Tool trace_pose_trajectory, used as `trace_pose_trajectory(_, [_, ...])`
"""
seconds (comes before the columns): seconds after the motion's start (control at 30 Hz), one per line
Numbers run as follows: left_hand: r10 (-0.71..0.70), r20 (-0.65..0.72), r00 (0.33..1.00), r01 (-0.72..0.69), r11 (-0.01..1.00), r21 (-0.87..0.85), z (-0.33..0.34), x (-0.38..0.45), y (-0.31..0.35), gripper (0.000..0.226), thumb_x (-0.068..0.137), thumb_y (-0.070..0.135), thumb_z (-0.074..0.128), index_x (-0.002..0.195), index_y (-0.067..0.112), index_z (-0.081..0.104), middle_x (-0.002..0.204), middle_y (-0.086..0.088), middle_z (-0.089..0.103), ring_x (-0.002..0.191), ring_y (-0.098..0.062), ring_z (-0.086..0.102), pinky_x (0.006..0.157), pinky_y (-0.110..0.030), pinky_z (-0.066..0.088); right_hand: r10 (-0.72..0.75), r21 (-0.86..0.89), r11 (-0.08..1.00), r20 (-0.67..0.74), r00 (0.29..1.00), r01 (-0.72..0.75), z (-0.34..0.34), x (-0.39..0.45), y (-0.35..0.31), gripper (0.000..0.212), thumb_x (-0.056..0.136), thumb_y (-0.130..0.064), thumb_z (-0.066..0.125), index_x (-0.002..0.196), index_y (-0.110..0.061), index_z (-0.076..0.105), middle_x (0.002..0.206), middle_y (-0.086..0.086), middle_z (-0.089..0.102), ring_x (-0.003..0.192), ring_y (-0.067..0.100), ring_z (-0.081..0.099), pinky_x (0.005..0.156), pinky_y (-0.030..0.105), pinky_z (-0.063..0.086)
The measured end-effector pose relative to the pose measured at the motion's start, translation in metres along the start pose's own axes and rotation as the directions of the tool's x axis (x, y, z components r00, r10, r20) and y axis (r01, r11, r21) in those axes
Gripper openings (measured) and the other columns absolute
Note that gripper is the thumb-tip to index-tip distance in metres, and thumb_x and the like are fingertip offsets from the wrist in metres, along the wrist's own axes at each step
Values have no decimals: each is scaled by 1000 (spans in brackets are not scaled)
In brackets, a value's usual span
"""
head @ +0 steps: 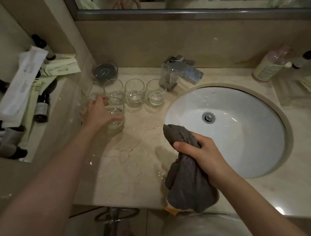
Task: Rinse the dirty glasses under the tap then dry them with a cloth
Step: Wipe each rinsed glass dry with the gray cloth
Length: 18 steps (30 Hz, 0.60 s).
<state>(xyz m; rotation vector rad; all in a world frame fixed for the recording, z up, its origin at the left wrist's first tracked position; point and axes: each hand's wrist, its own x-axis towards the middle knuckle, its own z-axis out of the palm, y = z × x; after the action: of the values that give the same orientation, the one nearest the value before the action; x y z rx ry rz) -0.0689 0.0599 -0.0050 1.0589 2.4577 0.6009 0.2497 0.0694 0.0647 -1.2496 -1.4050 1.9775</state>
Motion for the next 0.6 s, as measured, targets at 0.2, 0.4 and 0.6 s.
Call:
trace_pose_trajectory(0.2, [17,-6,1000,-17,1000,14,4,7,-6,88,55,42,91,128,19,48,120,-2,59,124,-27,45,105,-52,37,31,21,999,-9,999,-30,-2,3,4,19,83,-10,72,70,-24,72,67,4,59,67,22,58,62,31,50])
trace_pose_trajectory(0.4, [-30,-9,1000,30,999,-42,5,16,-7,95,50,38,94,129,14,47,117,-5,55,118,-27,53,98,-49,48,33,33,999,-36,999,-31,-5,4,6,17,83,-11,72,71,-22,72,69,8,60,71,26,60,68,37,50])
trace_pose_trajectory(0.6, [-52,13,999,52,999,4,7,21,-8,98,49,47,91,130,18,44,127,-12,53,121,-30,51,102,-49,45,9,76,997,-62,998,-5,-7,6,5,23,83,-9,71,66,-24,71,67,8,59,70,27,60,65,36,52])
